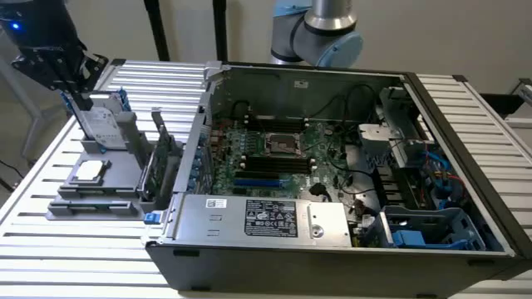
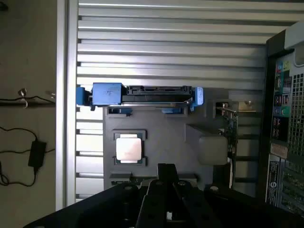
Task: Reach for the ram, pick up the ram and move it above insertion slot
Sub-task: 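Reach for the ram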
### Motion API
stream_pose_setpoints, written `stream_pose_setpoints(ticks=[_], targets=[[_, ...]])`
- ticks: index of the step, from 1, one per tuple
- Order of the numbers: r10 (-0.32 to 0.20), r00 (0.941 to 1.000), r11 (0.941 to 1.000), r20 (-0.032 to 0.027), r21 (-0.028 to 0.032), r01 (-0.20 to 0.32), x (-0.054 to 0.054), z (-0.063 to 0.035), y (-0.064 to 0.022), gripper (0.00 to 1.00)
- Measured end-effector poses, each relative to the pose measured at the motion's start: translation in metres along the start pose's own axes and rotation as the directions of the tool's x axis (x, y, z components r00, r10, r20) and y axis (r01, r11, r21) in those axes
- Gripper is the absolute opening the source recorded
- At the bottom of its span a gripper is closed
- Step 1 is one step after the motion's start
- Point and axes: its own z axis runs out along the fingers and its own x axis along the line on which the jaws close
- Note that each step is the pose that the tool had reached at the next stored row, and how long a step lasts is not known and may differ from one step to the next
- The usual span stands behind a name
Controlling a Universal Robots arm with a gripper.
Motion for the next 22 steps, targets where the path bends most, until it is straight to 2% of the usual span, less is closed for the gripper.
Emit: stream_pose_setpoints(ticks=[14,17,22], targets=[[0.000,1.0000,1.0000,-0.0002,0.0001,0.000,0.000,-0.0001,-0.0003,0.11],[0.000,1.0000,1.0000,0.0000,-0.0003,0.000,-0.002,-0.0002,-0.0084,0.11],[0.000,1.0000,1.0000,-0.0002,-0.0004,0.000,-0.004,-0.0003,-0.0280,0.11]])
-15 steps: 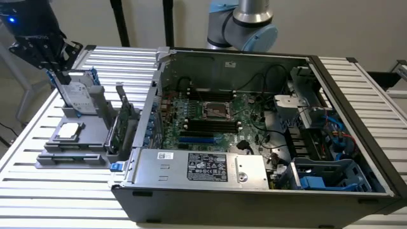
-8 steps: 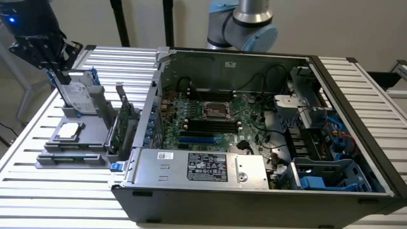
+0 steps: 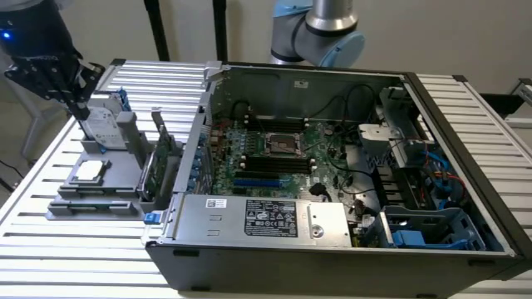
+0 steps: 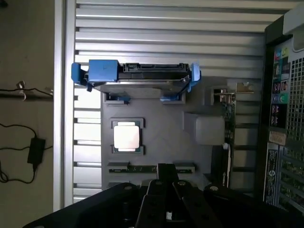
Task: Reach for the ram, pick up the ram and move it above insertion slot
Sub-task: 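Reach for the ram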
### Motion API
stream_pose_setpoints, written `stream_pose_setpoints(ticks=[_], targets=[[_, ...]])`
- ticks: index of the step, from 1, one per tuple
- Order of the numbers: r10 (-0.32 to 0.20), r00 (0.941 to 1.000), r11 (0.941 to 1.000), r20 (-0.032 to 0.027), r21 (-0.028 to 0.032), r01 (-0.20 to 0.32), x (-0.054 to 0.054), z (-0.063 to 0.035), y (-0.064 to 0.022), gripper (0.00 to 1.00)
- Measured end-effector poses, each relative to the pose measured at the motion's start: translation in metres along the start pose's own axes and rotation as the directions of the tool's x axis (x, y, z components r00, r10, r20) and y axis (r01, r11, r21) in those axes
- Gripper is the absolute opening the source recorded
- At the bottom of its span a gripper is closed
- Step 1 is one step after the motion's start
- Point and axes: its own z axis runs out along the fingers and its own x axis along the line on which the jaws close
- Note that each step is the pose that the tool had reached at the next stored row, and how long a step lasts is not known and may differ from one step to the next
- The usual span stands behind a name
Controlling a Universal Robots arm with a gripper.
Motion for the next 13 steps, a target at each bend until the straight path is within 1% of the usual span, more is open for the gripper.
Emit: stream_pose_setpoints(ticks=[6,13], targets=[[0.000,1.0000,1.0000,-0.0006,0.0001,0.000,-0.002,0.0011,-0.0275,0.11],[0.000,1.0000,1.0000,-0.0005,0.0001,0.000,-0.002,0.0054,-0.0594,0.11]])
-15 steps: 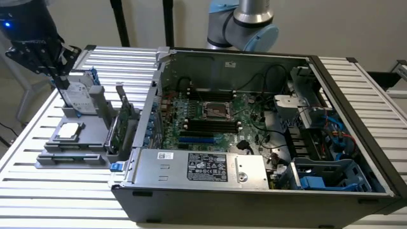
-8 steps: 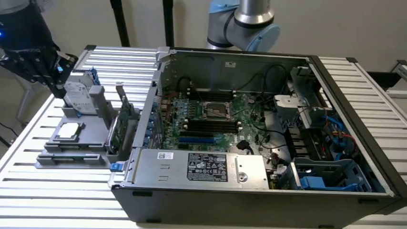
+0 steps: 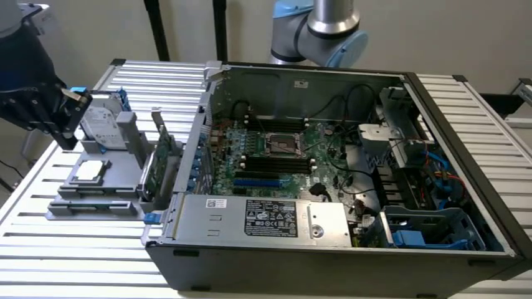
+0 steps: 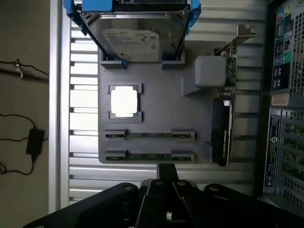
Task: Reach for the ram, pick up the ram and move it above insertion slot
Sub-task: 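Reach for the ram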
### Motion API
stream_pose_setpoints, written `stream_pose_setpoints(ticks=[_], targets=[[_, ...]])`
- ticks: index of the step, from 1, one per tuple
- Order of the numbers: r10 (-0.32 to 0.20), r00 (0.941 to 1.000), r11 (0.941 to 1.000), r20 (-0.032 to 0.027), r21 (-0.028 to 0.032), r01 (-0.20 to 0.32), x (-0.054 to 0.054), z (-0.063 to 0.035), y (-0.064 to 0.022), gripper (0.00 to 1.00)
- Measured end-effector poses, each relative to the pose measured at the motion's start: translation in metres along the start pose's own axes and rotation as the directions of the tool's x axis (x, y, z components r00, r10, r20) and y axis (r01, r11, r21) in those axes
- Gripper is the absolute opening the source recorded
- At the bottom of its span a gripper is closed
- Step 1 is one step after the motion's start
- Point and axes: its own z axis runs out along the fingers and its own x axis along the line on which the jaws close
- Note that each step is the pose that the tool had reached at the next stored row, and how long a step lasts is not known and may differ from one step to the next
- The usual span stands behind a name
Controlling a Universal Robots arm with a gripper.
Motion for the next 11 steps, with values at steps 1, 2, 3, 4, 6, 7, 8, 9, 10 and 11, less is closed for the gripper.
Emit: stream_pose_setpoints(ticks=[1,2,3,4,6,7,8,9,10,11], targets=[[0.000,1.0000,1.0000,0.0002,-0.0001,0.000,0.0001,0.0005,-0.0046,0.11],[0.000,1.0000,1.0000,0.0002,-0.0001,0.000,0.0001,0.0009,-0.0092,0.11],[0.000,1.0000,1.0000,0.0002,-0.0001,0.000,0.0001,0.0010,-0.0117,0.11],[0.000,1.0000,1.0000,0.0000,0.0000,0.000,0.0002,0.0009,-0.0124,0.11],[0.000,1.0000,1.0000,0.0001,0.0000,0.000,0.0002,0.0009,-0.0124,0.11],[0.000,1.0000,1.0000,0.0000,-0.0001,0.000,0.0002,0.0008,-0.0123,0.11],[0.000,1.0000,1.0000,0.0001,-0.0001,0.000,0.0002,0.0009,-0.0124,0.11],[-0.005,1.0000,1.0000,-0.0001,-0.0001,0.005,0.0003,0.0009,-0.0124,0.11],[-0.020,0.9998,0.9998,-0.0006,-0.0001,0.020,0.0003,0.0009,-0.0124,0.11],[-0.038,0.9993,0.9993,-0.0014,0.0000,0.038,0.0004,0.0008,-0.0124,0.11]])
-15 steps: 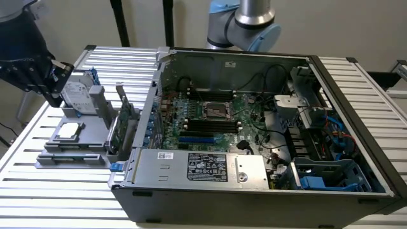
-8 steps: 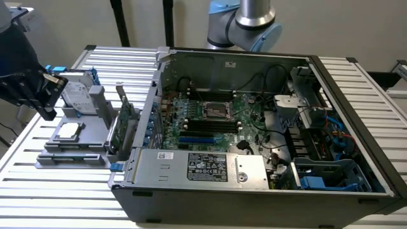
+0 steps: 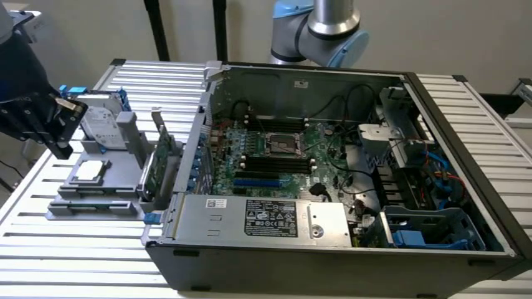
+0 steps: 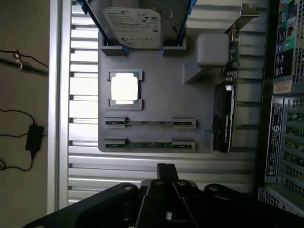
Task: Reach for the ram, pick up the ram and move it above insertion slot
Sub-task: 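Reach for the ram, then pick up the ram and move it above insertion slot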
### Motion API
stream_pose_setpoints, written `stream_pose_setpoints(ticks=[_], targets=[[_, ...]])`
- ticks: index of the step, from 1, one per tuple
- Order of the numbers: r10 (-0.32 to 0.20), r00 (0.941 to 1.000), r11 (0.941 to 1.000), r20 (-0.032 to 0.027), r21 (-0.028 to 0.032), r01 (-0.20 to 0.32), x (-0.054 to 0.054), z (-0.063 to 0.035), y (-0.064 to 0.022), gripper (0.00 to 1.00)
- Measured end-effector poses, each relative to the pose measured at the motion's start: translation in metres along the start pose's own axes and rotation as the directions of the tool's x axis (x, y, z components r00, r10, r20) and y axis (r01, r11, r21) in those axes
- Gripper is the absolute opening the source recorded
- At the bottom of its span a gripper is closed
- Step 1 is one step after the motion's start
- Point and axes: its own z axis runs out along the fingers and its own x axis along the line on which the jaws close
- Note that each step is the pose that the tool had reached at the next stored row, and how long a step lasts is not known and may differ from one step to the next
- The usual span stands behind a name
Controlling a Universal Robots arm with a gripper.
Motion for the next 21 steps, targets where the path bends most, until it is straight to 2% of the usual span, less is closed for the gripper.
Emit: stream_pose_setpoints(ticks=[5,10,13,16,21], targets=[[-0.091,0.9958,0.9958,-0.0035,-0.0001,0.091,0.0000,0.0000,0.0000,0.11],[-0.180,0.9836,0.9836,-0.0069,-0.0005,0.180,0.0000,0.0001,0.0000,0.11],[-0.235,0.9720,0.9721,-0.0092,-0.0008,0.235,0.0000,0.0000,0.0000,0.11],[-0.286,0.9581,0.9581,-0.0109,-0.0014,0.286,0.0000,0.0001,0.0000,0.11],[-0.372,0.9281,0.9282,-0.0143,-0.0024,0.372,0.0000,0.0003,0.0000,0.11]])
